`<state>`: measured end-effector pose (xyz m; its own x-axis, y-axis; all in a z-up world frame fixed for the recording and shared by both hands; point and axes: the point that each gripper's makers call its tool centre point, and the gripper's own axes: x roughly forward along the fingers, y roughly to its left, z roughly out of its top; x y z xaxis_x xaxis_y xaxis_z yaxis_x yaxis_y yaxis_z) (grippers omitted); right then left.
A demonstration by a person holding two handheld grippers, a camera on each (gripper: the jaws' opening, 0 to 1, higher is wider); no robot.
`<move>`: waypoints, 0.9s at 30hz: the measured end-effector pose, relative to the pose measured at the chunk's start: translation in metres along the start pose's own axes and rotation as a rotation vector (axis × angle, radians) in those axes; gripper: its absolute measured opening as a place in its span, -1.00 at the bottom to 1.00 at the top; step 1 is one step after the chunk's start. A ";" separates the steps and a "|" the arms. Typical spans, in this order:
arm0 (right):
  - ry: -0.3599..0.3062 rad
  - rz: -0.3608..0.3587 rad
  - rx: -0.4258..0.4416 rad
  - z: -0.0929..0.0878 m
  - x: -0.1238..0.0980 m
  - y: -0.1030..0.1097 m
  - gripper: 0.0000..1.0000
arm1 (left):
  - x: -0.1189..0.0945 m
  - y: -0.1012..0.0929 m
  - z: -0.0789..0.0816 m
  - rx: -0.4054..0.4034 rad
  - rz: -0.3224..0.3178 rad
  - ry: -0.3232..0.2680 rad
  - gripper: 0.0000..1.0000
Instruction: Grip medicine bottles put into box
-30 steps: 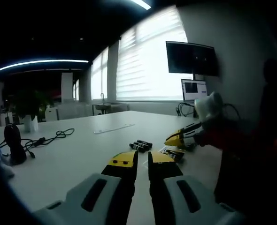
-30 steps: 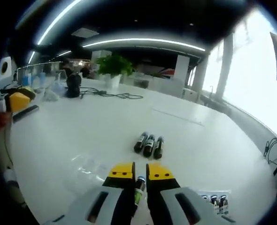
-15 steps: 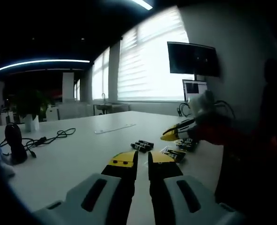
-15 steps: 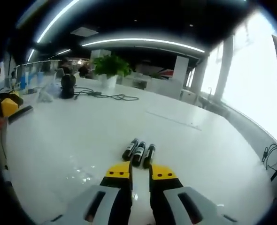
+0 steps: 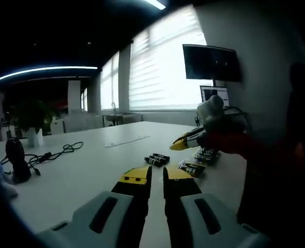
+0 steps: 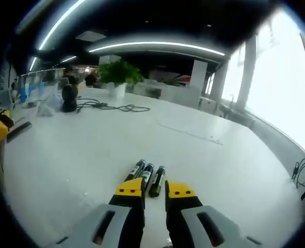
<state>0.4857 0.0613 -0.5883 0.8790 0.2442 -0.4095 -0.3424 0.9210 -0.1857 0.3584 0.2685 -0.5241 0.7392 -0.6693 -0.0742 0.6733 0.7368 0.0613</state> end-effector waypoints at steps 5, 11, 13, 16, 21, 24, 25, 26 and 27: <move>0.009 0.014 0.008 0.000 0.012 -0.001 -0.78 | 0.000 0.001 0.001 -0.016 0.002 -0.006 -0.94; 0.044 0.026 0.014 -0.006 0.027 -0.002 -0.77 | 0.000 0.001 0.001 -0.017 0.001 -0.006 -0.94; 0.052 0.027 0.018 -0.007 0.031 -0.003 -0.77 | 0.001 0.001 0.002 -0.019 0.000 -0.008 -0.94; 0.057 0.028 0.024 -0.009 0.035 -0.003 -0.77 | 0.000 0.000 0.003 -0.031 -0.004 -0.014 -0.94; 0.080 0.035 0.029 -0.011 0.046 -0.005 -0.77 | 0.000 0.002 0.002 -0.033 0.001 -0.011 -0.94; 0.096 0.044 0.029 -0.012 0.052 -0.003 -0.77 | 0.000 0.001 0.002 -0.031 -0.002 -0.011 -0.94; 0.102 0.043 0.027 -0.013 0.053 -0.003 -0.77 | 0.000 0.001 0.002 -0.030 -0.002 -0.011 -0.94; 0.104 0.043 0.024 -0.013 0.055 -0.003 -0.77 | 0.000 0.001 0.002 -0.029 -0.002 -0.011 -0.94; 0.107 0.041 0.020 -0.013 0.056 -0.003 -0.77 | 0.000 0.001 0.002 -0.030 -0.002 -0.011 -0.94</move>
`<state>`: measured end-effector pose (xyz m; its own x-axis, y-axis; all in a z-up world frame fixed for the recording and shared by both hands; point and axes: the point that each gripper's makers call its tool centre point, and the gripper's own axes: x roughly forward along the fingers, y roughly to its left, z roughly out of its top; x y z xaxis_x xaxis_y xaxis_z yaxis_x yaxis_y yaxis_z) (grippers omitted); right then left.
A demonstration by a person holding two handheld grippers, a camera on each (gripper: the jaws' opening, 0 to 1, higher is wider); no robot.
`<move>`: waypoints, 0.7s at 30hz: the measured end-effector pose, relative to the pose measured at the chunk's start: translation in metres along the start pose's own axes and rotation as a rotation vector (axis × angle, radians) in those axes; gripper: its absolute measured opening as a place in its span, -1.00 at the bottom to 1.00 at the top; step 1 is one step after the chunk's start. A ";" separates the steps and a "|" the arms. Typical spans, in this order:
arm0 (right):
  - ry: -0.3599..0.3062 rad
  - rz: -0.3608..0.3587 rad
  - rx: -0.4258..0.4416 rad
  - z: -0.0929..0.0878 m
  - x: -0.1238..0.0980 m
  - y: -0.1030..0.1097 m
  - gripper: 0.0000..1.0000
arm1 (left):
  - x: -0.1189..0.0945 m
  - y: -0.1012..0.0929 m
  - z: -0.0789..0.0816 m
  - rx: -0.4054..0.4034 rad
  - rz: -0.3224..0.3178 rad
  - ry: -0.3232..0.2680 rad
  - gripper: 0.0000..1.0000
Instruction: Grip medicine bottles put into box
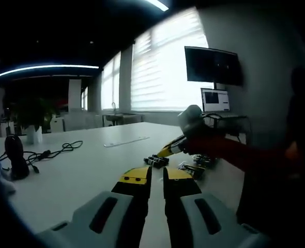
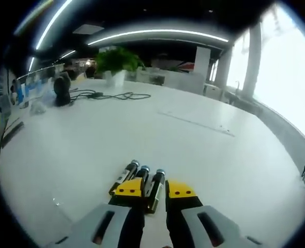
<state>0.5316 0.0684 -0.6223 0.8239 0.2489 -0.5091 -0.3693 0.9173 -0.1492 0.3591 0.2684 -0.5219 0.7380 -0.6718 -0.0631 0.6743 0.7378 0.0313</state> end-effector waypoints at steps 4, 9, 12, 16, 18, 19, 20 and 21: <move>0.019 -0.004 0.000 -0.002 0.007 -0.002 -0.77 | 0.000 0.000 -0.001 -0.001 0.000 0.003 -0.94; 0.032 -0.019 0.004 -0.006 0.010 -0.005 -0.76 | 0.001 0.000 -0.001 -0.002 0.000 0.003 -0.94; 0.045 -0.017 0.009 -0.010 0.013 -0.005 -0.76 | 0.001 0.000 -0.001 -0.002 -0.003 0.004 -0.94; 0.050 -0.017 0.020 -0.012 0.013 -0.005 -0.75 | 0.001 0.000 -0.001 -0.002 -0.002 0.002 -0.94; 0.052 -0.019 0.019 -0.012 0.013 -0.005 -0.75 | 0.000 0.000 0.000 -0.002 0.000 0.002 -0.94; 0.055 -0.021 0.017 -0.012 0.014 -0.006 -0.75 | 0.000 0.000 0.000 -0.002 0.000 0.001 -0.94; 0.057 -0.023 0.014 -0.013 0.014 -0.006 -0.75 | 0.000 0.000 0.000 -0.002 -0.001 0.001 -0.94; 0.062 -0.025 0.014 -0.014 0.014 -0.007 -0.75 | 0.001 0.000 0.000 -0.001 -0.001 0.001 -0.94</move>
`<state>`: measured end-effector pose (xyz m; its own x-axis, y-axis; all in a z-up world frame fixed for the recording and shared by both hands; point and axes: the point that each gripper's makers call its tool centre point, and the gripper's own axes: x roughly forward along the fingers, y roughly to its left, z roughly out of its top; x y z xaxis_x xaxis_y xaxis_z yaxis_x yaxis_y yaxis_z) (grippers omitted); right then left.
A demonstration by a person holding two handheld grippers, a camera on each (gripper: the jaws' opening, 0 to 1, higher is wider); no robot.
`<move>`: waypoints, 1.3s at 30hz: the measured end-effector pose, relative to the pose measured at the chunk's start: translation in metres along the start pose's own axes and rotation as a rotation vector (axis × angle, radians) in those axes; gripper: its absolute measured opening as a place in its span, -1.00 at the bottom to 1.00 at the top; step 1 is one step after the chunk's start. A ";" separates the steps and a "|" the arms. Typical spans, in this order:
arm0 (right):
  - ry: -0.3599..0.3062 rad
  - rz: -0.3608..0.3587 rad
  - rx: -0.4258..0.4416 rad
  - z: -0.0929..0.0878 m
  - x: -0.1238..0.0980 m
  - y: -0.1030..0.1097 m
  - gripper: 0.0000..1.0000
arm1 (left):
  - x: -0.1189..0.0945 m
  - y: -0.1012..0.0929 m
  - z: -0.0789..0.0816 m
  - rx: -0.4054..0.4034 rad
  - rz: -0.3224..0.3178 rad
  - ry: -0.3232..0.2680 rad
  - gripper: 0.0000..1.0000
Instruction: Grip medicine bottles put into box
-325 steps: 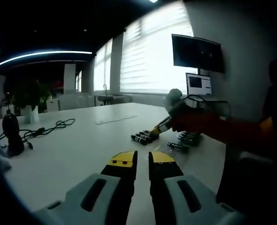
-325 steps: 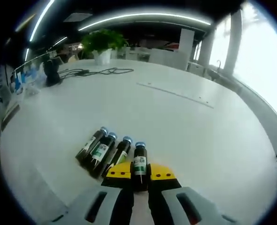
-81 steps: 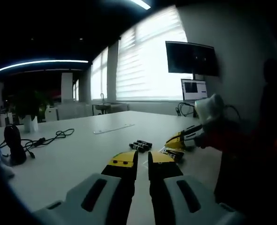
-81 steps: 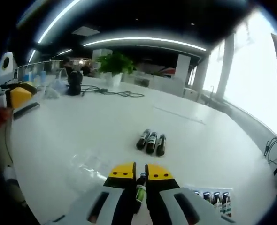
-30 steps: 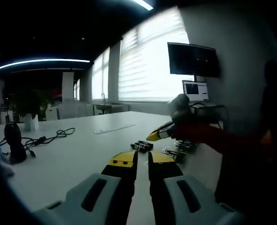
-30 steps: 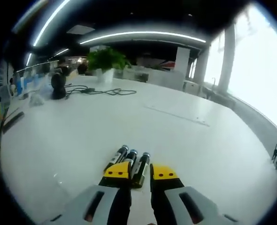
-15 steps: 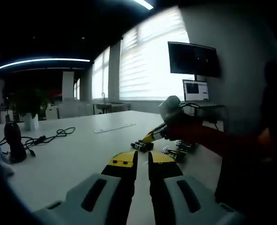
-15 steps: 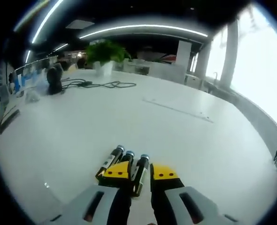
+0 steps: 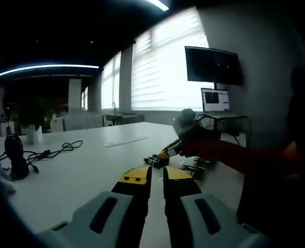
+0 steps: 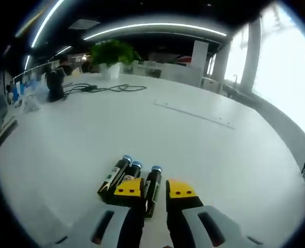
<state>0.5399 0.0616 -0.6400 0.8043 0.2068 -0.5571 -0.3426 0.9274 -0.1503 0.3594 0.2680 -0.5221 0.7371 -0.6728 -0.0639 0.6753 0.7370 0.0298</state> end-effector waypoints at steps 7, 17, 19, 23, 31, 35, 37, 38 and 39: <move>0.036 0.000 0.019 -0.009 0.003 -0.001 -0.83 | 0.000 -0.001 0.000 0.001 -0.001 0.001 -0.94; 0.023 0.008 0.022 -0.009 -0.005 0.006 -0.84 | 0.001 -0.001 -0.001 0.002 -0.005 0.002 -0.94; 0.022 0.005 0.009 -0.010 -0.007 0.009 -0.85 | 0.001 -0.001 0.000 0.001 -0.004 0.001 -0.94; 0.020 0.002 -0.028 -0.008 -0.006 0.008 -0.85 | 0.000 -0.001 0.000 0.003 -0.003 0.002 -0.94; 0.019 0.003 -0.023 -0.010 -0.008 0.009 -0.85 | -0.002 -0.001 0.001 0.004 -0.002 -0.003 -0.94; 0.007 0.001 -0.005 -0.009 -0.005 0.006 -0.86 | -0.002 -0.001 0.002 0.006 -0.002 -0.003 -0.94; 0.004 0.006 0.007 -0.012 -0.011 0.012 -0.86 | -0.003 -0.001 0.002 0.007 -0.002 -0.003 -0.94; 0.000 0.004 0.015 -0.013 -0.013 0.013 -0.86 | -0.003 -0.001 0.001 0.005 -0.001 -0.003 -0.94; -0.006 0.003 0.022 -0.011 -0.010 0.008 -0.86 | -0.003 0.000 0.001 0.005 0.000 -0.002 -0.94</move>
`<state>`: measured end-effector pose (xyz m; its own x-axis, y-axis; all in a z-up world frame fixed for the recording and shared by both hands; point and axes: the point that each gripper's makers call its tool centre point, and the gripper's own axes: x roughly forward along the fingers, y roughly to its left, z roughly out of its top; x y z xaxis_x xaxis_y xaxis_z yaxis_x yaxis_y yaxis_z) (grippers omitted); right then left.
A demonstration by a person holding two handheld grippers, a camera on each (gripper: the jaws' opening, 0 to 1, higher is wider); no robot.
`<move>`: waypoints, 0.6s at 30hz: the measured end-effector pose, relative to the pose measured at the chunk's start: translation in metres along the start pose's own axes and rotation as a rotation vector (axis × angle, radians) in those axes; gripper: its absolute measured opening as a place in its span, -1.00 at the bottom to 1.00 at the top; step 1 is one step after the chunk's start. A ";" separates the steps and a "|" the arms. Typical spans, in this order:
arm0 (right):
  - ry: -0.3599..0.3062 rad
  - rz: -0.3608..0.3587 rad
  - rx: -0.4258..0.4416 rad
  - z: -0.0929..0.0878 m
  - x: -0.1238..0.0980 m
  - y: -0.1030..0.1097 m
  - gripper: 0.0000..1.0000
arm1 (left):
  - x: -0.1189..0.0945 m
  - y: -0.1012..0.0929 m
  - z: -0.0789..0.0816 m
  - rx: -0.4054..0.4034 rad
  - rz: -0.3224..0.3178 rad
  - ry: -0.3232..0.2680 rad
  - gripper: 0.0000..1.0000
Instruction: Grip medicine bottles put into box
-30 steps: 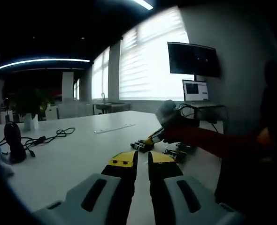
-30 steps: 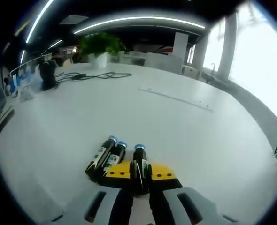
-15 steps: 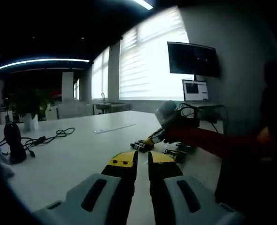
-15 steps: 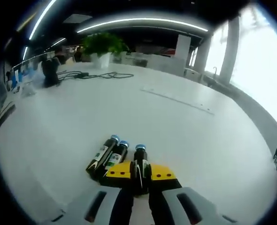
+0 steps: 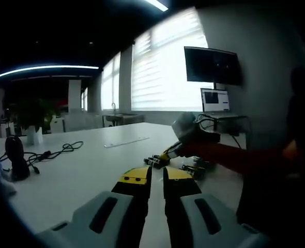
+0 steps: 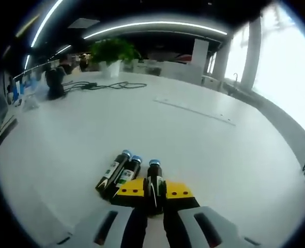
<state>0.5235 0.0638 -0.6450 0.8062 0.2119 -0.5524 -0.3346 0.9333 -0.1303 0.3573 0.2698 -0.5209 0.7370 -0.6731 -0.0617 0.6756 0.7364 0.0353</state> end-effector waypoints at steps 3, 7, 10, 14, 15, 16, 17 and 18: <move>-0.016 0.009 0.024 0.000 -0.001 0.000 -0.87 | 0.000 0.001 0.000 -0.003 0.002 0.000 -0.94; -0.019 0.011 0.027 0.001 -0.005 0.000 -0.87 | 0.001 0.000 0.000 0.002 -0.001 0.002 -0.94; -0.030 0.010 0.024 0.004 -0.009 0.001 -0.87 | 0.001 -0.001 0.000 0.000 -0.002 0.001 -0.94; -0.053 0.011 0.015 0.010 -0.010 -0.001 -0.87 | 0.001 -0.001 0.001 0.002 -0.002 0.001 -0.94; -0.054 0.013 0.015 0.011 -0.010 -0.002 -0.87 | 0.001 -0.001 0.001 0.002 -0.002 0.000 -0.94; -0.059 0.014 0.014 0.013 -0.010 -0.003 -0.87 | 0.001 -0.001 0.001 0.002 -0.002 0.000 -0.94; -0.064 0.015 0.013 0.015 -0.011 -0.003 -0.87 | 0.001 -0.001 0.001 0.002 -0.003 0.000 -0.94; -0.069 0.015 0.015 0.017 -0.012 -0.004 -0.87 | 0.001 -0.001 0.001 0.002 -0.003 0.000 -0.94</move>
<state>0.5233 0.0628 -0.6242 0.8330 0.2454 -0.4958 -0.3403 0.9339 -0.1096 0.3570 0.2681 -0.5202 0.7349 -0.6754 -0.0617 0.6779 0.7342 0.0372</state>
